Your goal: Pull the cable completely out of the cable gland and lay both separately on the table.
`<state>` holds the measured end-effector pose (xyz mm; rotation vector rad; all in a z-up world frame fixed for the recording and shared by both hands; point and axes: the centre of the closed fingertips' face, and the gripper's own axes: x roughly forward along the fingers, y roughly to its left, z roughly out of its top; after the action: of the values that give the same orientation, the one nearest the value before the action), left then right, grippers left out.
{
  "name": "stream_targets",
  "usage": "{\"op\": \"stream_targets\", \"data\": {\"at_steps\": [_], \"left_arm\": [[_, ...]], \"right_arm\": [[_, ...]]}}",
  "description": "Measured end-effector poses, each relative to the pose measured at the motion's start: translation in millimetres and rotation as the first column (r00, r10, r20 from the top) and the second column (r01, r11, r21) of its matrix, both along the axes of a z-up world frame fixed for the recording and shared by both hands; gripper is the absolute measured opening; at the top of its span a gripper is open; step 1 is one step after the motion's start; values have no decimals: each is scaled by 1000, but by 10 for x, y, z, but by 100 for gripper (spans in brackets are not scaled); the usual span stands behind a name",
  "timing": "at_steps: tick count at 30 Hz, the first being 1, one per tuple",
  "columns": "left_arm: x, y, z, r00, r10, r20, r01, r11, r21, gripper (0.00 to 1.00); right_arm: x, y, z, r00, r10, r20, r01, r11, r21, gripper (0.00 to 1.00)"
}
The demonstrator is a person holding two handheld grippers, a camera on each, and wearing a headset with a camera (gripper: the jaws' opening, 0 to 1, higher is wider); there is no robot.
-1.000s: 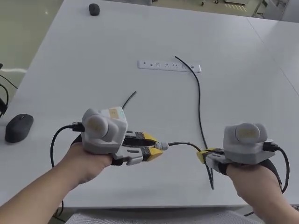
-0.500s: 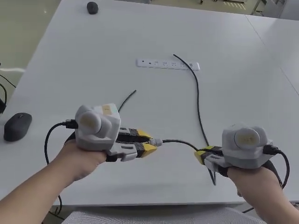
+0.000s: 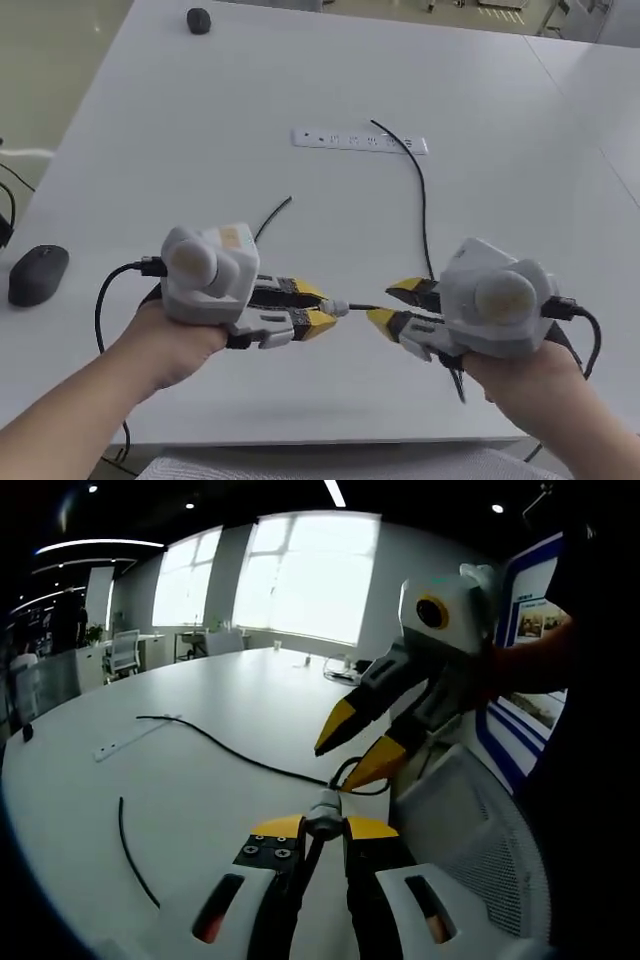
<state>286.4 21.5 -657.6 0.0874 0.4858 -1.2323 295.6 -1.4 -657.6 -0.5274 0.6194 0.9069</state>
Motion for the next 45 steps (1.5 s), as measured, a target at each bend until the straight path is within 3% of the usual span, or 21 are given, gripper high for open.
{"op": "stream_targets", "data": {"at_steps": [10,15,18,33,36,45], "left_arm": [[-26,-20,-34,1000,-23,-2,23,1000,18,15],[-20,-22,-49,1000,-30,1,30,999,28,15],[-2,-20,-30,1000,-23,0,23,1000,20,15],[25,-19,-1,1000,-9,14,9,1000,9,15],[25,-20,7,1000,-9,18,9,1000,5,15],[19,-25,24,1000,-8,22,8,1000,5,15]], "right_arm": [[-64,72,-96,998,68,-4,-68,996,-50,6],[-67,65,-126,998,54,-29,-55,997,-49,3],[-54,58,-116,999,51,-16,-52,997,-50,2],[14,-154,-197,993,-91,-73,90,996,-20,0],[41,-242,-223,986,-137,-92,136,991,-13,0],[72,-454,-332,949,-257,-181,266,963,28,0]]}}
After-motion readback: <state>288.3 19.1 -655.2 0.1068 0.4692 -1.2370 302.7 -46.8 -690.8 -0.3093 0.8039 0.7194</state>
